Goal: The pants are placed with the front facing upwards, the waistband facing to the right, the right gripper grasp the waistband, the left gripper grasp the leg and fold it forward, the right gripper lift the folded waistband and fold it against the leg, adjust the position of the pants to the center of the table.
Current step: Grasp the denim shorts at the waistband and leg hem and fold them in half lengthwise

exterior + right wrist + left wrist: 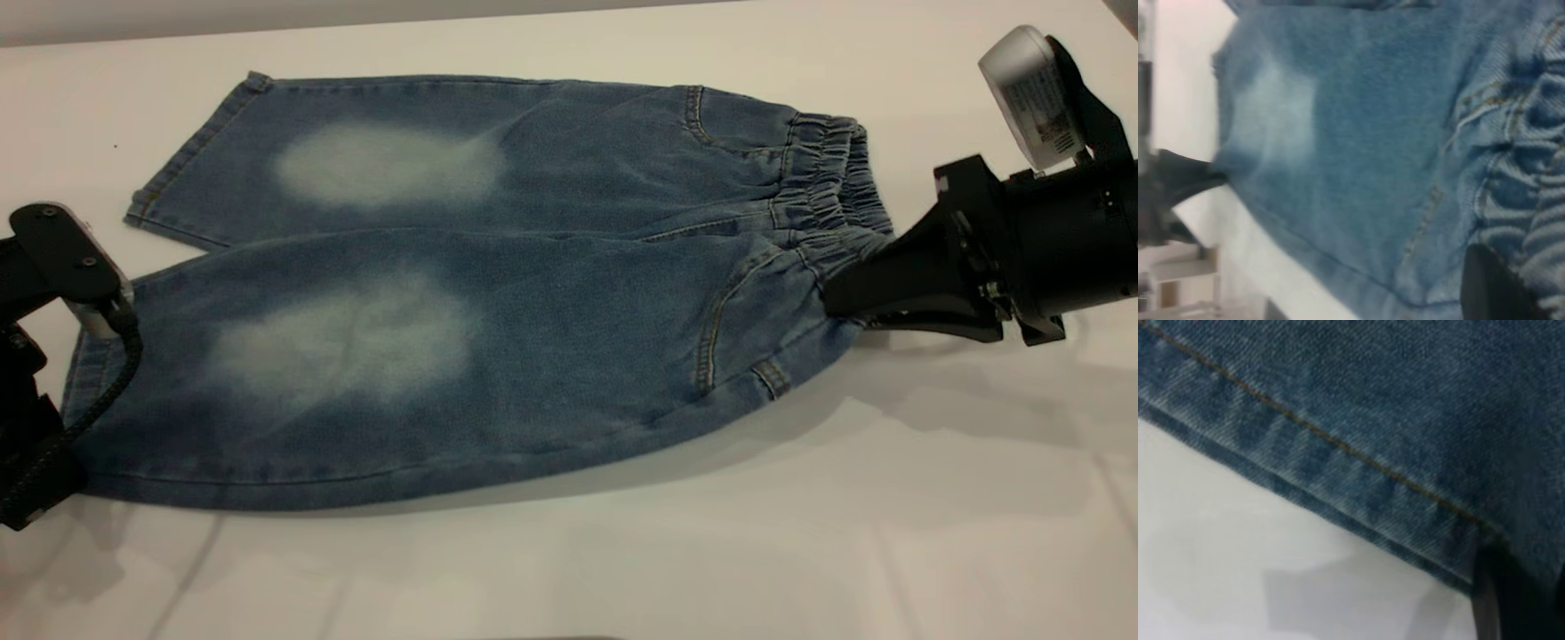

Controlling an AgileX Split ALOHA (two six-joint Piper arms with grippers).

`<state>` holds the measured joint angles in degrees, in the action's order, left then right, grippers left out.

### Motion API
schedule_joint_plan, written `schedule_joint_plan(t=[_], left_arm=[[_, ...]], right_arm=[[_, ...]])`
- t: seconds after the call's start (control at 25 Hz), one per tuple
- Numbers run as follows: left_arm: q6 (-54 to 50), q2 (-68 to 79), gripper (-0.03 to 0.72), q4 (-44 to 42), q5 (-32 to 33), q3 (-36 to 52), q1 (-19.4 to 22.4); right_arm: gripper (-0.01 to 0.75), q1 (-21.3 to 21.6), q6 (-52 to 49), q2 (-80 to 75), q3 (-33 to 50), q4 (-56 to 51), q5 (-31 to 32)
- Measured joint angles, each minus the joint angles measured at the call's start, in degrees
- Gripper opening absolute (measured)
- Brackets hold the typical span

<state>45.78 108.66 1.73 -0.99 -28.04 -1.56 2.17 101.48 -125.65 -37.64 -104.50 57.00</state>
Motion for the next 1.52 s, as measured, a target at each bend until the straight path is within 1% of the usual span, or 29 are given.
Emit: schedule_joint_plan(t=[0.12,0.24,0.32,0.4,0.6,0.76,0.84,0.92,1.08,1.32,1.44,1.52], left_arm=[[-0.4,-2.3,0.041,0.1,2.6,0.2,-1.5],[-1.1,-8.2,0.041,0.1,5.2,0.5,-3.4],[-2.7,-13.2,0.041,0.1,6.8,0.6,-3.7],[-4.5,-17.9,0.041,0.1,9.1,0.6,-3.8],[-5.8,-31.6,0.041,0.1,18.2,0.7,-3.8],[-7.7,-41.8,0.041,0.0,22.4,1.1,-3.8],[-9.2,-44.3,0.041,0.0,21.5,1.1,-3.8],[-10.6,-44.5,0.041,0.0,18.9,0.5,-3.8],[-11.3,-39.5,0.041,0.0,12.5,-3.1,-3.8],[-11.4,-22.3,0.043,0.0,6.1,-12.6,-3.8],[-11.4,-13.8,0.043,0.0,5.2,-19.1,-3.8],[-11.6,-9.0,0.045,0.0,5.1,-23.7,-3.8]], right_arm=[[0.041,0.0,-2.1,0.3,0.0,1.9,3.4],[0.041,0.1,-5.1,2.5,0.7,5.2,5.4],[0.041,0.5,-5.9,4.7,2.5,6.0,6.8],[0.041,1.6,-6.2,6.9,5.8,6.6,7.5],[0.041,6.1,-6.2,13.3,15.7,6.7,7.5],[0.041,7.0,-7.6,16.3,23.1,6.6,7.5],[0.041,7.0,-9.4,16.6,25.5,6.0,7.5],[0.041,7.0,-11.7,16.6,26.2,4.5,7.6],[0.041,7.0,-19.4,16.6,25.9,0.4,7.6],[0.041,7.0,-32.3,15.3,21.1,-0.1,7.8],[0.041,7.0,-37.7,14.0,17.0,-0.1,6.9],[0.041,7.0,-40.2,13.0,14.6,-0.1,4.5]])
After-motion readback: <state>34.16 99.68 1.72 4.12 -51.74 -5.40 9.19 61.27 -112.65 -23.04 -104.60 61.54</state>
